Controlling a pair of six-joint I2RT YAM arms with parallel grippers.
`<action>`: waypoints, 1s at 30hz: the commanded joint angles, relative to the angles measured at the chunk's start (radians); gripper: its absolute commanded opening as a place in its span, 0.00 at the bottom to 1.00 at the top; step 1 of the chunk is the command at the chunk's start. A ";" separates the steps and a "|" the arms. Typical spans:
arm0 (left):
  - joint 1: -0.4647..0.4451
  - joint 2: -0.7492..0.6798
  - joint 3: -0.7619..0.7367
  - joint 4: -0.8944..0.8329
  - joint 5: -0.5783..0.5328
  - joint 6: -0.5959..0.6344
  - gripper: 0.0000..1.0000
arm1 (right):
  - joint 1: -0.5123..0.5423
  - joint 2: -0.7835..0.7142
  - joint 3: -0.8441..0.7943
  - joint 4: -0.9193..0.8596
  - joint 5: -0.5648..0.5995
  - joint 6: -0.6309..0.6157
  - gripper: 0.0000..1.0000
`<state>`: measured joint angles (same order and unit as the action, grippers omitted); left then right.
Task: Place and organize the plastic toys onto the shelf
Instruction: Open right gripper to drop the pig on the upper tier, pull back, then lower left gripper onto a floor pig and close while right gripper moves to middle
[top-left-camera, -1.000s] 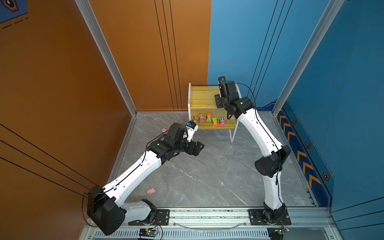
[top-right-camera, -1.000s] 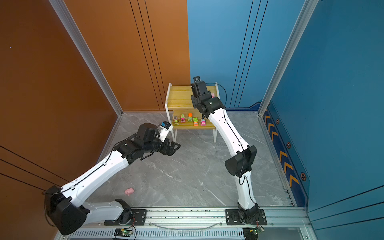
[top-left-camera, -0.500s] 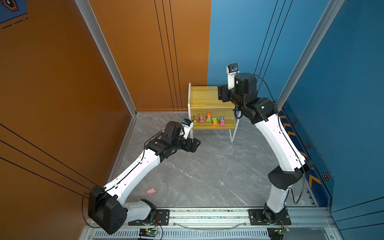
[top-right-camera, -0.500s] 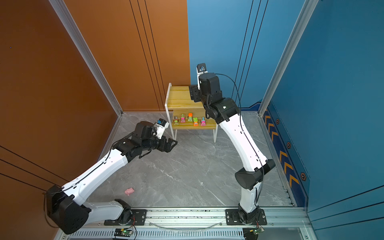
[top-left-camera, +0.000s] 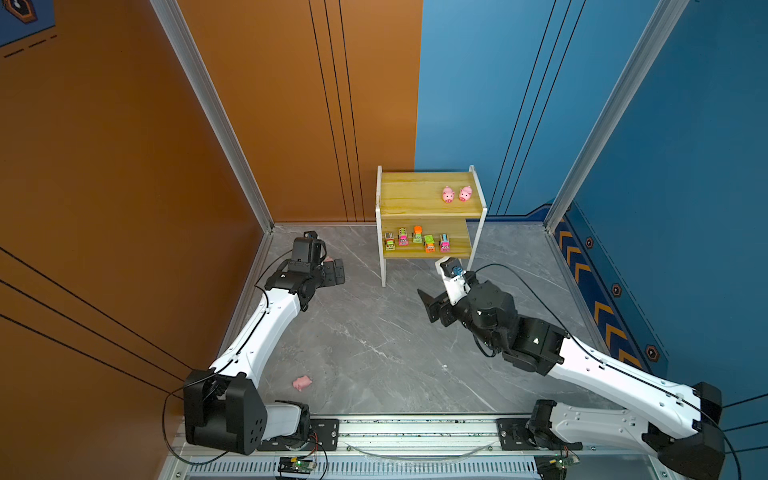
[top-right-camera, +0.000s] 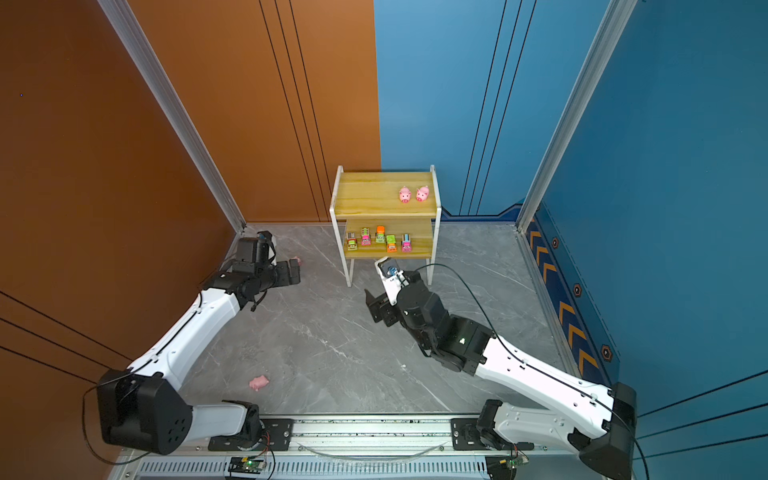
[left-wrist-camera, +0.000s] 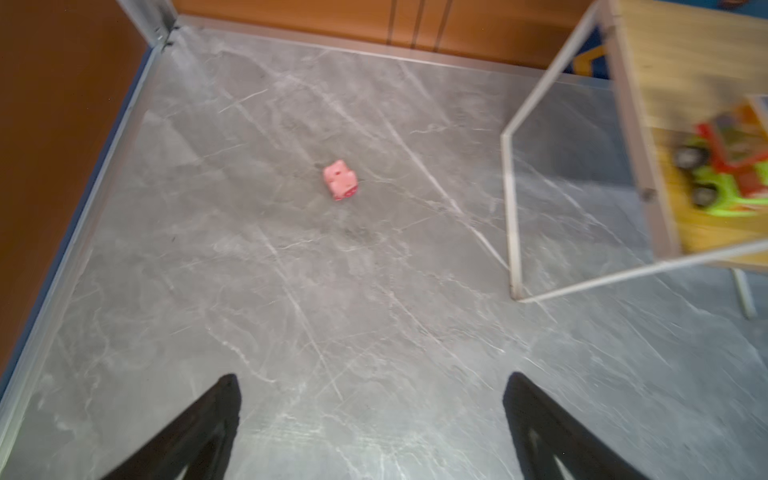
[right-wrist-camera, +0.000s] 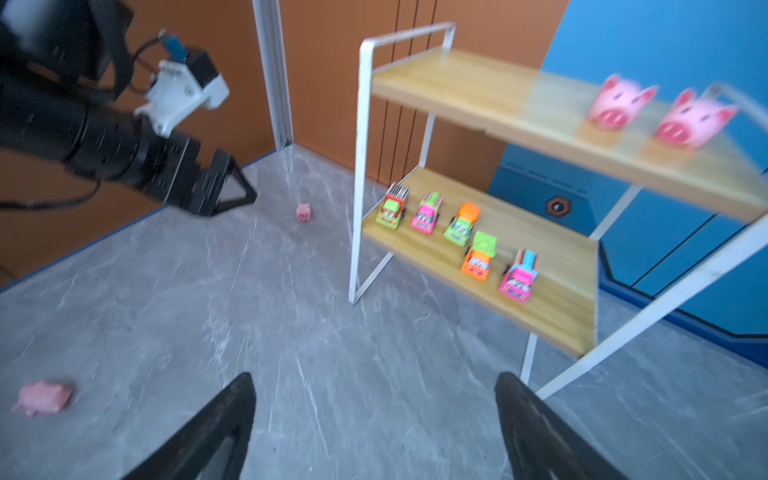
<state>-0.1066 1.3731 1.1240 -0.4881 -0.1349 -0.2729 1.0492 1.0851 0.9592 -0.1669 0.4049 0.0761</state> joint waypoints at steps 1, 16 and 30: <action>0.058 0.061 0.037 -0.104 -0.038 -0.088 1.00 | 0.079 -0.007 -0.107 0.145 0.032 0.060 0.91; 0.110 0.389 0.193 -0.090 0.044 -0.259 1.00 | 0.155 0.224 -0.339 0.411 -0.053 0.105 0.90; 0.079 0.754 0.577 -0.069 0.058 -0.352 0.99 | 0.143 0.451 -0.274 0.526 -0.144 0.079 0.89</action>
<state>-0.0135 2.0773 1.6386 -0.5503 -0.0887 -0.5999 1.1976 1.5204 0.6476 0.3187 0.2935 0.1703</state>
